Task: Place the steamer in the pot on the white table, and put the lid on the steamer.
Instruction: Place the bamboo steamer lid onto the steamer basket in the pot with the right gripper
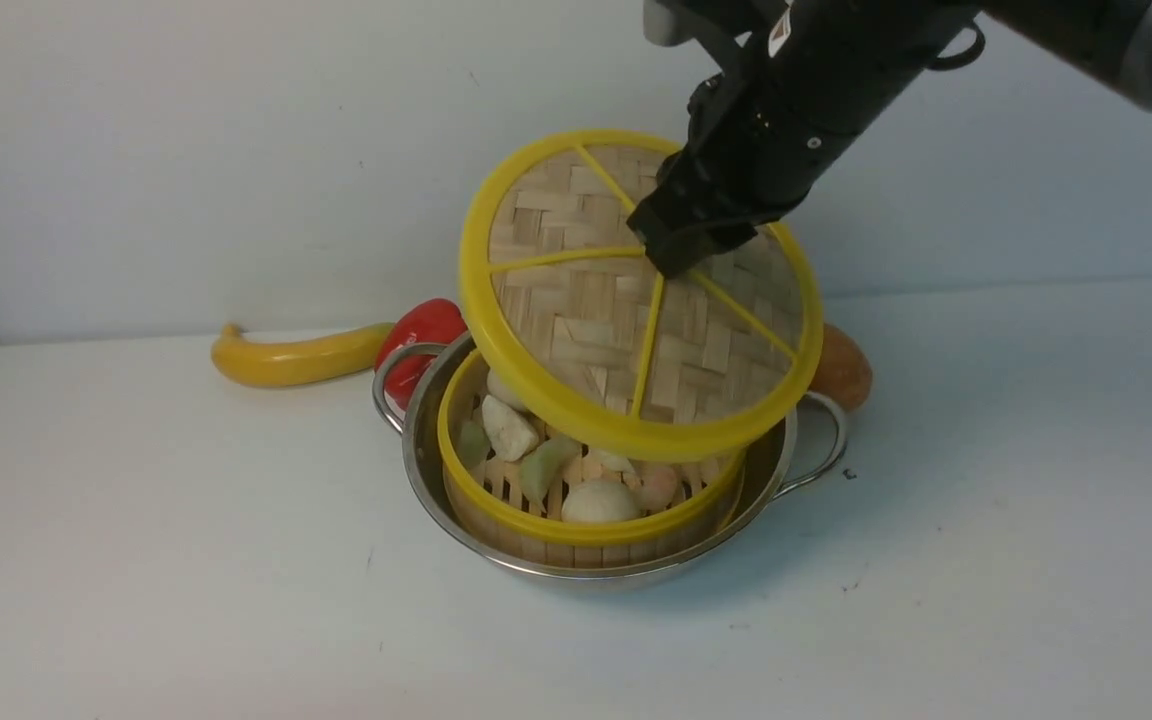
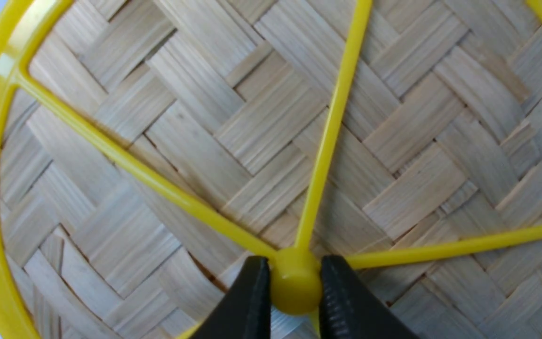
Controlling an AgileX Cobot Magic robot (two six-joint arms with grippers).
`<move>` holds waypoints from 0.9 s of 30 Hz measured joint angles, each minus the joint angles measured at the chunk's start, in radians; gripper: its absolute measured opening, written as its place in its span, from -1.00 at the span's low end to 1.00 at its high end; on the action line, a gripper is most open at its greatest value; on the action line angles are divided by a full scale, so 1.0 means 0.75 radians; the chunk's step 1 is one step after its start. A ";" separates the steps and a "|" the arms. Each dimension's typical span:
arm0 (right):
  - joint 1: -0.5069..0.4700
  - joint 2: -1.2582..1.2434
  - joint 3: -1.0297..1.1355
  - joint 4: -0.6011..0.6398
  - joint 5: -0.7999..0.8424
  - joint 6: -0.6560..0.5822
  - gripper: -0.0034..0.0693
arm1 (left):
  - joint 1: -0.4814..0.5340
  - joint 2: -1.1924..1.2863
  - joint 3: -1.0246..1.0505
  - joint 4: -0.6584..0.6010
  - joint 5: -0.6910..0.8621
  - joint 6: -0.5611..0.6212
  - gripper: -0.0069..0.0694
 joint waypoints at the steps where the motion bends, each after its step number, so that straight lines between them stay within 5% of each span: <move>1: 0.000 0.000 0.000 -0.001 0.000 0.002 -0.59 | 0.000 0.000 0.000 0.000 0.000 0.000 0.28; 27: 0.067 0.155 -0.003 -0.073 -0.001 -0.038 -0.59 | 0.000 0.000 0.000 0.000 0.000 0.000 0.28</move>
